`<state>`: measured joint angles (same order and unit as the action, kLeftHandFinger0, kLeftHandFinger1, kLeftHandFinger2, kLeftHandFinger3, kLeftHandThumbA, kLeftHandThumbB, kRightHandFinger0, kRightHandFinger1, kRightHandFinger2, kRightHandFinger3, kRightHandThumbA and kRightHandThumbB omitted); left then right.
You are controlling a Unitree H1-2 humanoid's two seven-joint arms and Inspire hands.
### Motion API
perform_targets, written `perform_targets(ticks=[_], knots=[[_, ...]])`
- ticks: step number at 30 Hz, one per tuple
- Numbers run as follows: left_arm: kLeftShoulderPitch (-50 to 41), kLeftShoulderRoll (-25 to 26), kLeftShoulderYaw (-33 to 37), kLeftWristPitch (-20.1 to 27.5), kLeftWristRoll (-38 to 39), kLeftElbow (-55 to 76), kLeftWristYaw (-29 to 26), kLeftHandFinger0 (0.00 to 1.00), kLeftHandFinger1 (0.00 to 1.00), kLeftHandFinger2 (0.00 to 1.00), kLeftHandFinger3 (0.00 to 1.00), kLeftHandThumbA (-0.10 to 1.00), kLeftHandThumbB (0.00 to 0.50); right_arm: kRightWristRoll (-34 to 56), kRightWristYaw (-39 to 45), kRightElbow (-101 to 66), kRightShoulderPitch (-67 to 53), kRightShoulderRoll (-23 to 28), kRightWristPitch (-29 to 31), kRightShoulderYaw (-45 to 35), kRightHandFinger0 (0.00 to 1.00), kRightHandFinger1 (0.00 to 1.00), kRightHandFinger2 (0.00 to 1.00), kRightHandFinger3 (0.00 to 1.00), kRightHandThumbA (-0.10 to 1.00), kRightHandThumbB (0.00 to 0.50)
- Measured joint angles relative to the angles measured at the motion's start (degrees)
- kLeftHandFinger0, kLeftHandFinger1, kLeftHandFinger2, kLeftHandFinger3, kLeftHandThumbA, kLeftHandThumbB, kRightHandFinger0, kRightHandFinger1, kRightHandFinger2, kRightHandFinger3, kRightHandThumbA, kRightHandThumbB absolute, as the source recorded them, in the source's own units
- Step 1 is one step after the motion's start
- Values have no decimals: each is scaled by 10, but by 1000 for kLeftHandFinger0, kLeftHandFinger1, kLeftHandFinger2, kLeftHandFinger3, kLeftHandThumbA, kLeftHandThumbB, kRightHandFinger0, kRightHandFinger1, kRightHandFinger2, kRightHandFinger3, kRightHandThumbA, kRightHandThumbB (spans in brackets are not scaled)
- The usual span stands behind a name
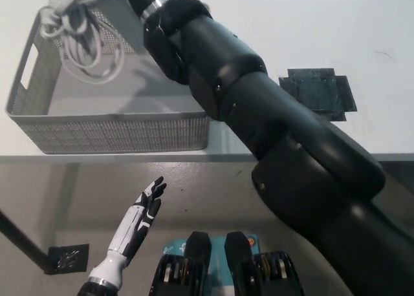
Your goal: Use the right hand to pick up a power strip and put it into a container on the left side
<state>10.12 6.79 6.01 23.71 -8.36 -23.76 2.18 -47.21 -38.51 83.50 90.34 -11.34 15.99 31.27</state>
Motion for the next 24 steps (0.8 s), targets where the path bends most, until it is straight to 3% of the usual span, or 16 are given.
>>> perform_targets(ticks=[1, 3, 7, 9, 12, 14, 15, 17, 19, 21, 22, 23, 24], knots=[[0, 0, 0, 0, 0, 0, 0, 1000, 1000, 1000, 1000, 1000, 100, 0, 11, 2, -3, 0, -3, 0, 1000, 1000, 1000, 1000, 409, 425], [0, 0, 0, 0, 0, 0, 0, 1000, 1000, 1000, 1000, 1000, 102, 1, 37, 7, -12, 0, -12, -2, 1000, 1000, 1000, 1000, 505, 491], [0, -1, 0, -1, 0, 0, 0, 1000, 1000, 1000, 1000, 1000, 93, 3, 92, 19, -27, 0, -32, -8, 1000, 1000, 1000, 1000, 564, 497], [0, -1, 0, -2, 0, 0, 0, 1000, 1000, 1000, 1000, 1000, 126, 4, 124, 24, -31, 0, -45, -13, 1000, 1000, 1000, 1000, 639, 500], [0, -1, 0, -5, 1, 0, 0, 1000, 1000, 1000, 1000, 1000, 130, 6, 163, 29, -34, 0, -63, -16, 1000, 1000, 1000, 1000, 740, 500], [0, -1, 0, -8, 1, 0, 0, 1000, 1000, 1000, 1000, 1000, 113, 7, 182, 30, -34, 1, -71, -16, 1000, 1000, 1000, 1000, 666, 500], [0, -1, 0, -9, 1, 0, 0, 1000, 1000, 1000, 1000, 1000, 118, 8, 202, 32, -34, 1, -82, -16, 1000, 1000, 1000, 1000, 746, 500], [0, -1, 0, -9, 1, 0, 0, 1000, 1000, 1000, 1000, 1000, 94, 8, 228, 33, -34, 2, -92, -16, 1000, 1000, 1000, 1000, 718, 500], [0, -1, 0, -10, 1, 0, 0, 1000, 1000, 1000, 1000, 1000, 115, 8, 251, 34, -34, 2, -102, -14, 1000, 1000, 1000, 1000, 703, 500], [0, -1, 0, -10, 1, 0, 0, 1000, 1000, 1000, 1000, 1000, 128, 8, 277, 35, -34, 2, -110, -10, 1000, 1000, 1000, 1000, 759, 474], [0, -1, 0, -10, 1, 0, 0, 1000, 1000, 1000, 1000, 1000, 134, 7, 290, 36, -34, 2, -113, -7, 1000, 1000, 1000, 1000, 916, 474], [0, -1, 0, -10, 1, 0, 0, 1000, 1000, 1000, 1000, 1000, 123, 7, 299, 37, -34, 2, -114, -4, 1000, 1000, 1000, 1000, 786, 458], [0, -1, 0, -11, 1, 0, 0, 1000, 1000, 1000, 1000, 1000, 117, 5, 314, 38, -34, 2, -116, 1, 1000, 1000, 1000, 1000, 737, 492]])
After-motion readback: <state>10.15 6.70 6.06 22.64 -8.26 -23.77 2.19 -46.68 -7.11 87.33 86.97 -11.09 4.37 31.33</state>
